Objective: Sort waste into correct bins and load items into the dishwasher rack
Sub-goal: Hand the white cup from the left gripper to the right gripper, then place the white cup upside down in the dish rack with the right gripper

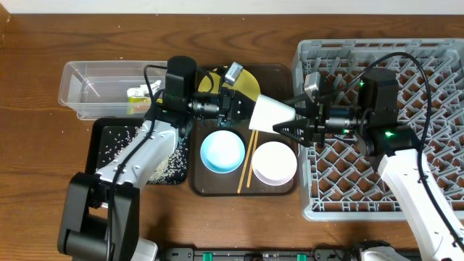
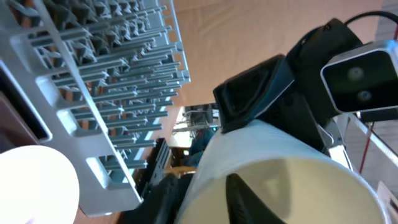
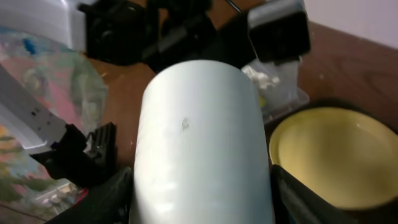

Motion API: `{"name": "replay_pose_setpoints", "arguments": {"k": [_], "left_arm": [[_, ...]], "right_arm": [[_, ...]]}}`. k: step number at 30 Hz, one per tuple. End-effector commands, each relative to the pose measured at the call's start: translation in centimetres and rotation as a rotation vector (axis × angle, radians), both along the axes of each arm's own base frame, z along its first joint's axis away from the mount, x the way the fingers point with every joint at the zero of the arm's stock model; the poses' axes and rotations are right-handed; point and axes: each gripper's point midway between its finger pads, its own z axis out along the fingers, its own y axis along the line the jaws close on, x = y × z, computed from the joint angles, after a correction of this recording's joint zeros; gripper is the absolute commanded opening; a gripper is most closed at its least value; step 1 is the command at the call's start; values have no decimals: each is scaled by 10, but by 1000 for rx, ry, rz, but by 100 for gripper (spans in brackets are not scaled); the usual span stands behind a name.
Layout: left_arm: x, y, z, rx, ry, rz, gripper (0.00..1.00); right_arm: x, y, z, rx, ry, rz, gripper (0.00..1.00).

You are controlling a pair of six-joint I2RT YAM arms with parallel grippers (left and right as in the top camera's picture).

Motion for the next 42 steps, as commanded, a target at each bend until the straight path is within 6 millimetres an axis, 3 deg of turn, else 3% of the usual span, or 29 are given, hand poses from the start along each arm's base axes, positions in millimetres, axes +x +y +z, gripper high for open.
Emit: {"name": "replay_pose_setpoints", "arguments": {"k": [1, 4, 7, 10, 15, 20, 27, 30, 33, 38, 42], "left_arm": [[7, 0, 0, 6, -87, 24, 32], [15, 1, -7, 30, -172, 65, 42], [29, 8, -21, 96, -217, 141, 45], [41, 17, -31, 147, -241, 204, 51], [58, 36, -40, 207, -241, 290, 54], [60, 55, -53, 256, -224, 310, 52], [55, 91, -66, 459, -271, 390, 49], [48, 109, -63, 590, -322, 438, 49], [41, 126, -52, 688, -376, 490, 49], [34, 142, -27, 754, -445, 575, 49], [31, 145, -19, 757, -467, 594, 49]], "right_arm": [[16, -6, -12, -95, -3, -107, 51], [33, -21, -28, -190, 39, -248, 44], [42, -38, -34, -270, 58, -359, 36], [45, -55, -27, -311, 65, -430, 25], [44, -85, -3, -355, 76, -540, 25], [41, -141, 3, -475, 233, -801, 21], [14, -210, 7, -579, 453, -1073, 15], [2, -231, 7, -617, 546, -1133, 12], [-13, -254, -1, -691, 694, -1203, 2], [-25, -269, -27, -764, 926, -1172, 1], [-35, -279, -53, -832, 1093, -1137, 1]]}}
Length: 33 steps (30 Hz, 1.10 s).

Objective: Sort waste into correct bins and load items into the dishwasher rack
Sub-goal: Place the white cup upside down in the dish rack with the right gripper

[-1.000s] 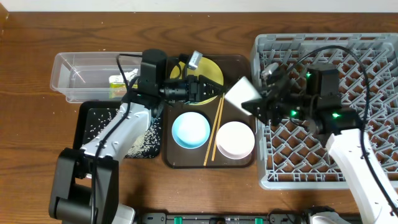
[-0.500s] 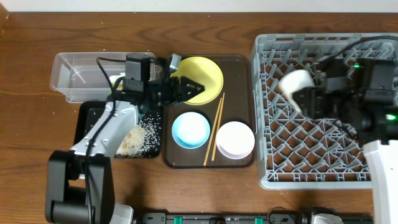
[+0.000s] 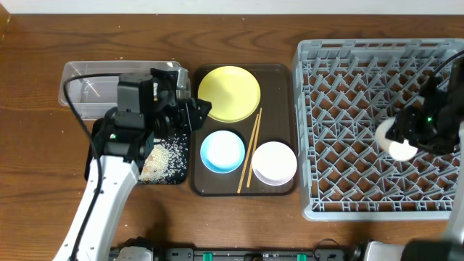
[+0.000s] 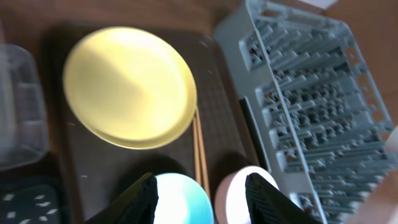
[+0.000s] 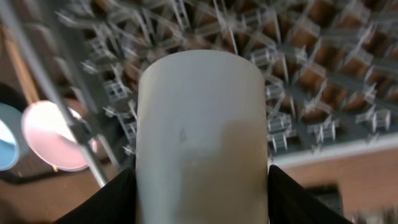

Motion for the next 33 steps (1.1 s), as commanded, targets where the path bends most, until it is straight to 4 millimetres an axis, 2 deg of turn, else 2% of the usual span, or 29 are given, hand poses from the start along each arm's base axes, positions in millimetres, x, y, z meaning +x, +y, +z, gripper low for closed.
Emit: {"name": "replay_pose_setpoints", "arguments": {"k": [1, 3, 7, 18, 33], "left_arm": [[3, 11, 0, 61, -30, 32, 49], [2, 11, -2, 62, -19, 32, 49], [0, 11, -5, 65, -3, 31, 49], [-1, 11, -5, 65, 0, 31, 49], [-2, 11, -7, 67, 11, 31, 49]], "right_arm": [[-5, -18, -15, -27, 112, -53, 1], [-11, -27, -26, -44, 189, -76, 1], [-8, -32, -42, -29, 253, -83, 1], [21, -40, -69, -26, 226, -83, 1], [31, -31, -63, 34, 178, -57, 1]]}}
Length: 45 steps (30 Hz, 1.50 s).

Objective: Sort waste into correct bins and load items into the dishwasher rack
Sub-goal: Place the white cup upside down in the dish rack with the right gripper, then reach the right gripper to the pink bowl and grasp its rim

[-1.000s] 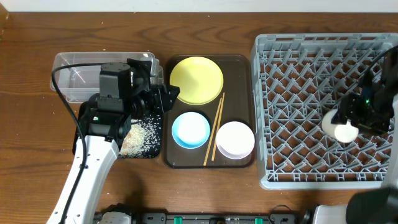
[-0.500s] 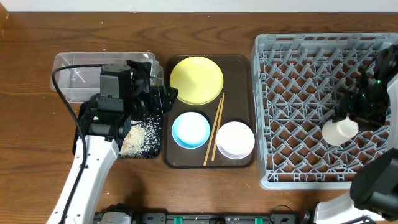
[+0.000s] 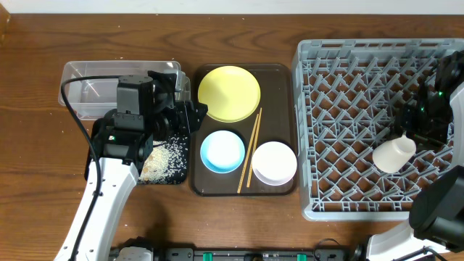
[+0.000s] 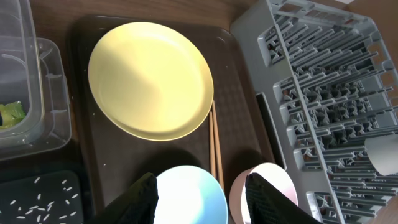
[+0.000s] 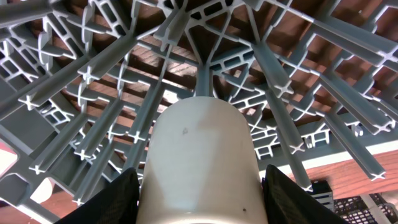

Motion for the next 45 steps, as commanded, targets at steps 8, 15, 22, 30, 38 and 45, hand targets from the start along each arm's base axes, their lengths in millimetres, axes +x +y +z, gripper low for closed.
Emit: {"name": "replay_pose_setpoints", "arguments": {"k": [8, 15, 22, 30, 38, 45], "left_arm": [[1, 8, -4, 40, 3, 25, 49], [-1, 10, -7, 53, 18, 35, 49], [-1, 10, -7, 52, 19, 34, 49], [-1, 10, -7, 52, 19, 34, 49], [-7, 11, -13, 58, 56, 34, 59], [-29, 24, -36, 126, 186, 70, 59]], "right_arm": [[11, 1, 24, 21, -67, 0, 1], [19, -4, 24, -4, -100, 2, 1], [22, -10, 8, -32, -102, 3, 1], [11, -4, -10, -4, -55, 2, 25], [16, 0, -6, 17, -79, 1, 68], [44, 22, 40, 25, -255, 123, 66]]}}
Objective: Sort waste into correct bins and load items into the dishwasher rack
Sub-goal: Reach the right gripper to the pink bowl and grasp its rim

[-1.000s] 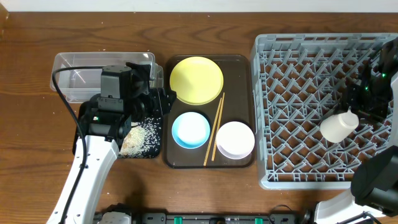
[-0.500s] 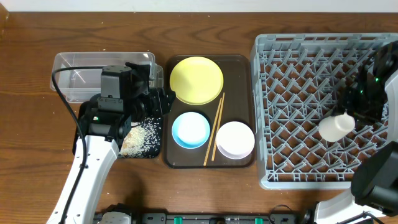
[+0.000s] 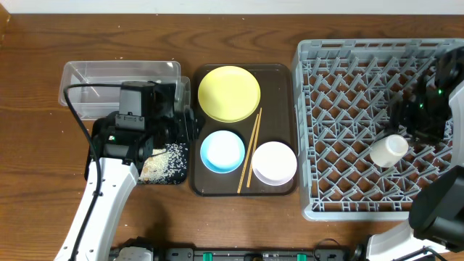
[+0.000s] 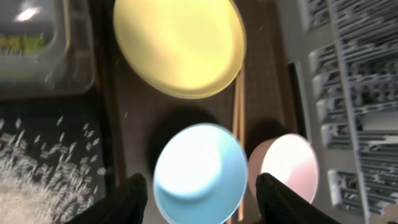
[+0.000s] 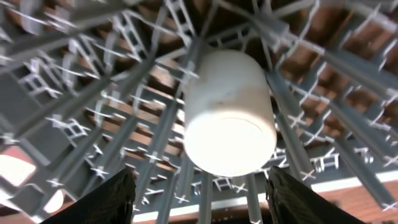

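The white cup rests tilted among the pegs of the grey dishwasher rack, its closed end toward the right wrist camera. My right gripper is open just behind the cup, fingers clear of it. On the brown tray lie a yellow plate, a blue bowl, a pink-white bowl and chopsticks. My left gripper is open and empty above the blue bowl.
A clear bin holding a scrap of waste stands at the back left. In front of it a black bin holds spilled rice. My left arm hangs over both bins.
My right gripper has opened and let go of the white cup, which now lies free in the rack. The left gripper shifted from over the yellow plate toward the blue bowl.
Both grippers held the white cup over the tray. Then the right gripper alone had it above the rack, and the left was open by the bins. Then the cup was down among the pegs, still held. Now it sits released there.
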Motion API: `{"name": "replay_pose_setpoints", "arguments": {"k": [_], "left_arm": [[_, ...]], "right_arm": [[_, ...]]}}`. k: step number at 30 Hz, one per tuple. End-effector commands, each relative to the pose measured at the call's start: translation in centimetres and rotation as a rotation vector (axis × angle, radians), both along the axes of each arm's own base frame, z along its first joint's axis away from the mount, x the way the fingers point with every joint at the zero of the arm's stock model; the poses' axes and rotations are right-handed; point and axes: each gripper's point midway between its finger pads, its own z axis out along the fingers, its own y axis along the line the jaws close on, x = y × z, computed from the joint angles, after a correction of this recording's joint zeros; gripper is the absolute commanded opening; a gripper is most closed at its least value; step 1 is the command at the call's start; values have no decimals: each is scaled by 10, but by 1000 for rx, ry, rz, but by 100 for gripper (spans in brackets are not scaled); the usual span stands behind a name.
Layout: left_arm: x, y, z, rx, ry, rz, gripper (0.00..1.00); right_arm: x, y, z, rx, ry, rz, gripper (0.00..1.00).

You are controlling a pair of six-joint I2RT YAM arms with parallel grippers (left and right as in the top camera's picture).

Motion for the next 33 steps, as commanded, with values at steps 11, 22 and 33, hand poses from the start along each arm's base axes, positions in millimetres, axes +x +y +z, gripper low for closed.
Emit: {"name": "replay_pose_setpoints", "arguments": {"k": [11, 22, 33], "left_arm": [[-40, 80, -37, 321, 250, 399, 61], [-40, 96, -28, 299, 231, 502, 63], [-41, 122, -21, 277, 221, 604, 63]], "right_arm": [[34, 168, 79, 135, -404, 752, 70], [26, 267, 26, 71, -303, 1177, 77], [10, 290, -59, 68, -32, 1291, 72]]}}
